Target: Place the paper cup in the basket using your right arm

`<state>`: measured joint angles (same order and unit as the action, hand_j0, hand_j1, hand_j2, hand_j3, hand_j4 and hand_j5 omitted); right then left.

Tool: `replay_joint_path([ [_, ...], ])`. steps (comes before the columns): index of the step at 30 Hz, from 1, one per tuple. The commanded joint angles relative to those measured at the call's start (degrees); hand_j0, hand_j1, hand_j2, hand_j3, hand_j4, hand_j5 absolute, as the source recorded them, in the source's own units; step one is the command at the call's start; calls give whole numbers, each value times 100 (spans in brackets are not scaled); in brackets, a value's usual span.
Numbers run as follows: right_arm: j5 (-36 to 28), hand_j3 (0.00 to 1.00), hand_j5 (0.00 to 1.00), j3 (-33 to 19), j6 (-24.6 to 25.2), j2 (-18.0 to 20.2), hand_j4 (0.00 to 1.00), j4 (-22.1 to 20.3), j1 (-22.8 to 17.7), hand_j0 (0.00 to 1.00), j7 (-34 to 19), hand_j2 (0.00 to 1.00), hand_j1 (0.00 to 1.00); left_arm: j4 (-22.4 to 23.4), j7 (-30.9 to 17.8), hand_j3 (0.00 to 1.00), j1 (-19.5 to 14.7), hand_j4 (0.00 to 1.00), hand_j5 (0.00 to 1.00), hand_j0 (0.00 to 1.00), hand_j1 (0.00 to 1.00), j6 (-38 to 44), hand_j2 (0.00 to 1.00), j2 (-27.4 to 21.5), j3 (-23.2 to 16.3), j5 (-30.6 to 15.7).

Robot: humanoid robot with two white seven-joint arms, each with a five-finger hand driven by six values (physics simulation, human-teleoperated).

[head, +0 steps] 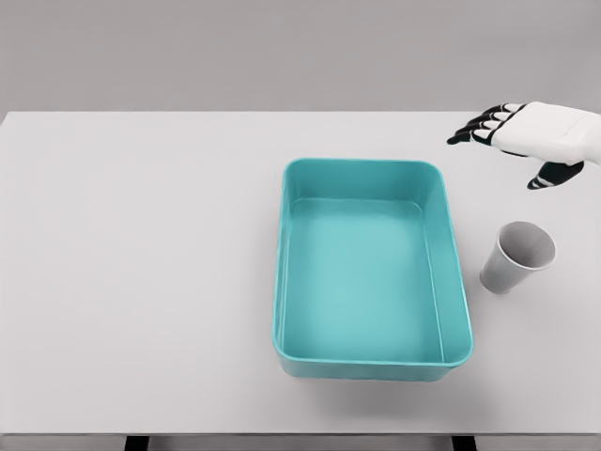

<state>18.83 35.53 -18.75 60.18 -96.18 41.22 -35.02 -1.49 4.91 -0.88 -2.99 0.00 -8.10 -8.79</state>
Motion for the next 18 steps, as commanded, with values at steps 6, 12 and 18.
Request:
replay_joint_path([
  [6, -46, 100, 100, -160, 12, 47, 100, 29, -18, 100, 2, 100, 100, 0, 1, 100, 0, 100, 100, 100, 100, 0, 100, 0, -7, 0],
  [12, -2065, 100, 100, -204, -417, 434, 100, 1478, -211, 100, 2, 100, 100, 0, -8, 100, 0, 100, 100, 100, 100, 0, 100, 0, 2, 0],
  [18, -4660, 100, 100, -415, -1210, 214, 100, 3018, -413, 100, 2, 100, 100, 0, 1, 100, 0, 100, 100, 100, 100, 0, 100, 0, 2, 0],
])
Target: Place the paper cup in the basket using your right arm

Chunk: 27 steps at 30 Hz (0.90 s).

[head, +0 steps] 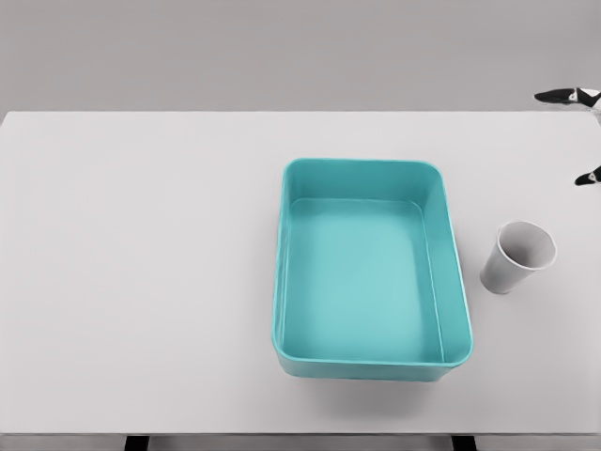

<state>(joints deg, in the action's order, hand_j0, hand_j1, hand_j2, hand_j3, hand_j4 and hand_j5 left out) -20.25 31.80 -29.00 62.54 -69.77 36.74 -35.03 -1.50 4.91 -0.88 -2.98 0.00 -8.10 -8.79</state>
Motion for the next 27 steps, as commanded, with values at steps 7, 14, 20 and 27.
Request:
replay_joint_path([
  [7, -735, 100, 100, -219, -203, 232, 100, 482, -677, 100, 3, 100, 100, 0, -8, 100, 0, 100, 100, 100, 100, -1, 100, 0, 1, 0],
  [14, -770, 100, 100, -280, -414, 294, 100, 315, -1292, 100, 3, 100, 100, 0, 1, 100, 0, 100, 100, 100, 100, -1, 100, 0, -7, 0],
  [20, -770, 100, 100, -254, -431, 258, 100, 60, -1661, 100, 3, 100, 100, 0, 1, 100, 0, 100, 100, 100, 100, -1, 100, 0, -7, 0],
  [27, -770, 100, 100, -227, -537, 4, 100, 42, -1758, 100, 3, 100, 100, 0, 1, 100, 0, 100, 100, 100, 100, -1, 100, 0, 1, 0],
])
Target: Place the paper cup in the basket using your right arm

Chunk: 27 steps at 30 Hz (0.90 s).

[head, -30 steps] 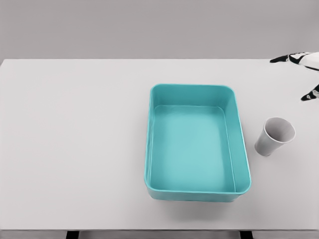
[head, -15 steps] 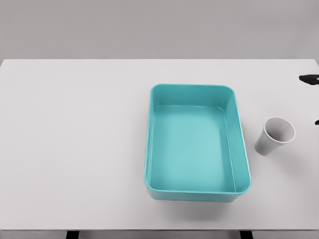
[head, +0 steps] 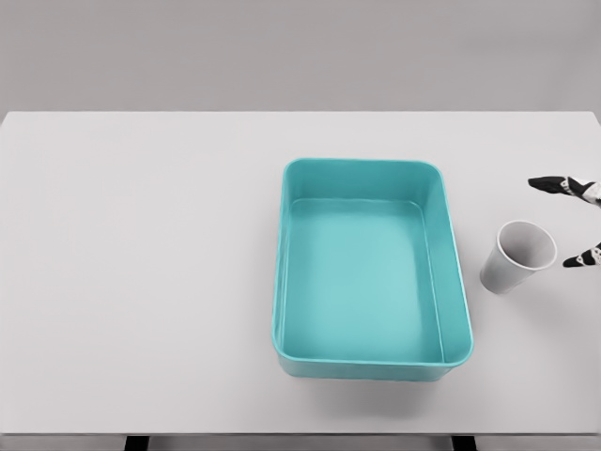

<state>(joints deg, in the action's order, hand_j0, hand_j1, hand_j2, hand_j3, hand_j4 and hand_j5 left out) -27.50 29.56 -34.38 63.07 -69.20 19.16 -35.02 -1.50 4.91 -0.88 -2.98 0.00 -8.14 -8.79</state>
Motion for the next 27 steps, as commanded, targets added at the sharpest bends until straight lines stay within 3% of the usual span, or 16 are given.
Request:
replay_joint_path([
  [1, -45, 100, 100, 6, 1, -101, 100, -14, 0, 100, 2, 100, 100, 0, 1, 100, 0, 100, 100, 100, 100, 0, 100, 0, 5, 0],
  [27, -36, 100, 100, 375, -62, -137, 100, -32, -62, 100, 2, 100, 100, 0, 1, 100, 0, 100, 100, 100, 100, 0, 100, 0, 5, 0],
])
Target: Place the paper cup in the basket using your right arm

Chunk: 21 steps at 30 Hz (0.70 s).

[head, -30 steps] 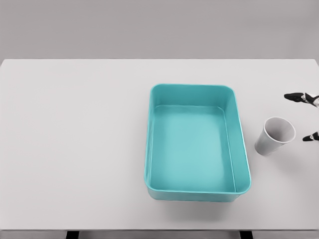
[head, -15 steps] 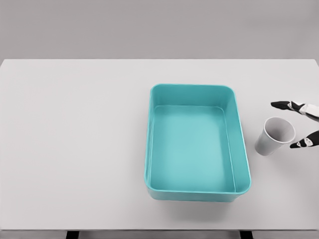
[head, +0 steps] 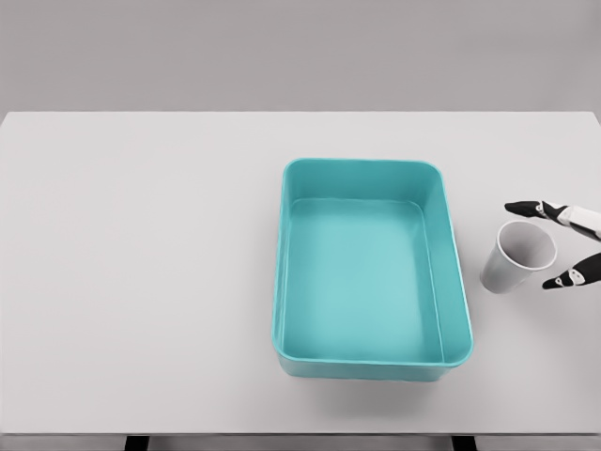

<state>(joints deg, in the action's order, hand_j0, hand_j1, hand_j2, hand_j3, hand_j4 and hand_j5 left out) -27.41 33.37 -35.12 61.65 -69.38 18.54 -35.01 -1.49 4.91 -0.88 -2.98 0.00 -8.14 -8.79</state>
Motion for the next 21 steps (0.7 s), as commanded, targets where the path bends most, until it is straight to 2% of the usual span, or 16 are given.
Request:
replay_joint_path([
  [1, -45, 100, 100, -6, 12, 5, 100, -23, 0, 100, 1, 100, 100, 0, 1, 100, 0, 100, 100, 100, 100, 0, 100, 0, 5, 0],
  [4, -53, 100, 100, -6, 12, 5, 100, -172, 0, 100, 1, 100, 100, 0, 1, 100, 0, 100, 100, 100, 100, 0, 100, 0, 5, 0],
  [21, -53, 100, 100, 55, 12, 5, 100, -278, -9, 100, 1, 100, 100, 0, 1, 100, 0, 100, 100, 100, 100, 0, 100, 0, -4, 0],
])
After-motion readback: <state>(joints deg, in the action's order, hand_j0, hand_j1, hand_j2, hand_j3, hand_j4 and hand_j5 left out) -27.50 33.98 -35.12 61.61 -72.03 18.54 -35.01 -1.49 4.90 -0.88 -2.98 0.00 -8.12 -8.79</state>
